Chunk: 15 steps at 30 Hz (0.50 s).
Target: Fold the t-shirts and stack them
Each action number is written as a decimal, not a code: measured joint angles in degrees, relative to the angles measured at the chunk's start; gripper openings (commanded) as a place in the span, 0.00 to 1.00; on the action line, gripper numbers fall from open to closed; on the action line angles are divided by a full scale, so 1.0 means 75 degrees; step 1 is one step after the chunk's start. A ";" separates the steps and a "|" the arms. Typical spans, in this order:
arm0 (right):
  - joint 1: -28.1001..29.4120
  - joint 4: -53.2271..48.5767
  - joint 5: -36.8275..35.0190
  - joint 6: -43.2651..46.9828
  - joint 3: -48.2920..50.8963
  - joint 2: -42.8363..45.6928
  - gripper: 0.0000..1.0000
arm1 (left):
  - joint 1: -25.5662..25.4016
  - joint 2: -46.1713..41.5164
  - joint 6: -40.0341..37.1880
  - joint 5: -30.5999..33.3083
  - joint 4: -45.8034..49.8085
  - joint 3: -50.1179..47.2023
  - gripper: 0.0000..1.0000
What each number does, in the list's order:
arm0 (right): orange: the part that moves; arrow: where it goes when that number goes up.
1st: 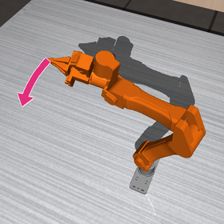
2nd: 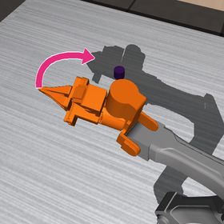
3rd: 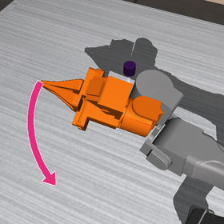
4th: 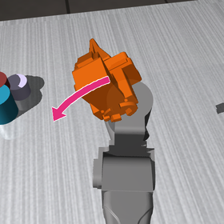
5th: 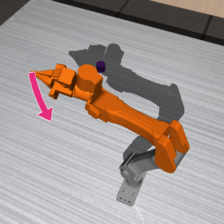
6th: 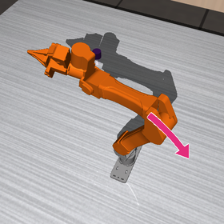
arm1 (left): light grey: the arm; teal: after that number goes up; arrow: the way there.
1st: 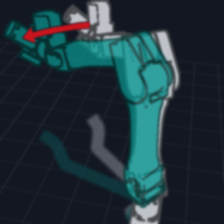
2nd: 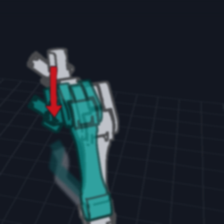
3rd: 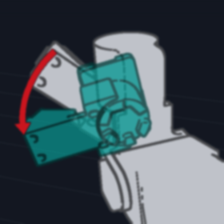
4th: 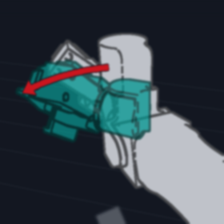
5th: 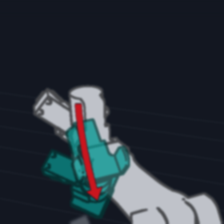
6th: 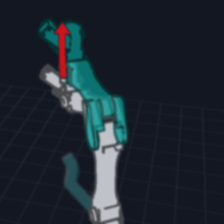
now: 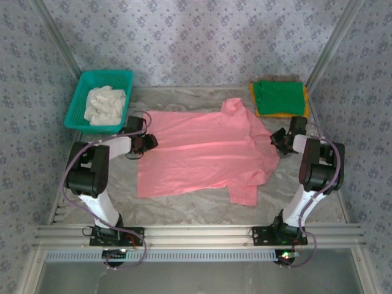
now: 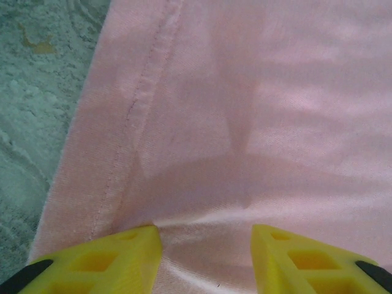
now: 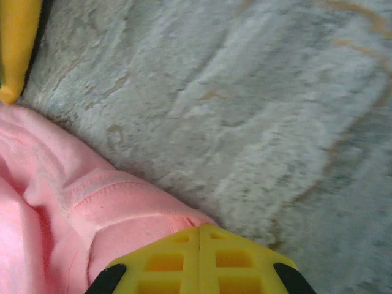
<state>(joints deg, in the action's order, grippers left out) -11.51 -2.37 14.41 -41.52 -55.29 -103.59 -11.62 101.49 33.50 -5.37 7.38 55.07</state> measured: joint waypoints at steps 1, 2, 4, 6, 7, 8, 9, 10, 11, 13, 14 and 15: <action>0.0096 -0.0131 -0.0035 0.0061 -0.0119 -0.0006 0.10 | 0.0000 0.0000 -0.0006 0.0003 0.0026 0.0038 0.47; 0.0198 -0.0254 -0.0090 0.0111 -0.0230 0.0003 0.10 | 0.0000 0.0000 -0.0026 0.0017 0.0058 0.0067 0.48; 0.0452 -0.0481 -0.0280 0.0248 -0.0466 0.0035 0.11 | 0.0000 0.0000 -0.0096 0.0093 0.0201 0.0137 0.48; 0.0717 -0.0769 -0.0425 0.0385 -0.0711 0.0096 0.11 | 0.0000 0.0000 -0.0149 0.0169 0.0376 0.0227 0.48; 0.0874 -0.0941 -0.0478 0.0495 -0.0912 0.0102 0.09 | 0.0000 0.0000 -0.0189 0.0224 0.0493 0.0291 0.48; 0.1005 -0.1075 -0.0504 0.0609 -0.1122 0.0090 0.07 | -0.0003 0.0003 -0.0219 0.0268 0.0609 0.0364 0.48; 0.1128 -0.1209 -0.0510 0.0705 -0.1381 0.0050 0.05 | -0.0015 0.0026 -0.0268 0.0291 0.0714 0.0469 0.48; 0.1259 -0.1320 -0.0519 0.0790 -0.1684 -0.0020 0.04 | -0.0023 0.0073 -0.0315 0.0321 0.0793 0.0609 0.48; 0.1343 -0.1364 -0.0507 0.0845 -0.1932 -0.0108 0.03 | -0.0026 0.0128 -0.0338 0.0326 0.0831 0.0731 0.48; 0.1478 -0.1434 -0.0417 0.0892 -0.2567 -0.0440 0.03 | -0.0058 0.0321 -0.0391 0.0323 0.0892 0.1058 0.48; 0.1501 -0.1437 -0.0402 0.0901 -0.2771 -0.0583 0.03 | -0.0076 0.0382 -0.0405 0.0323 0.0895 0.1148 0.48; 0.1521 -0.1495 -0.0382 0.0927 -0.2999 -0.0790 0.02 | -0.0099 0.0431 -0.0405 0.0326 0.0871 0.1209 0.48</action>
<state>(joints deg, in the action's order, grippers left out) -0.10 -13.58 11.55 -34.57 -77.78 -109.51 -12.36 104.73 30.46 -2.92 13.91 64.14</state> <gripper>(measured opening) 0.069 0.481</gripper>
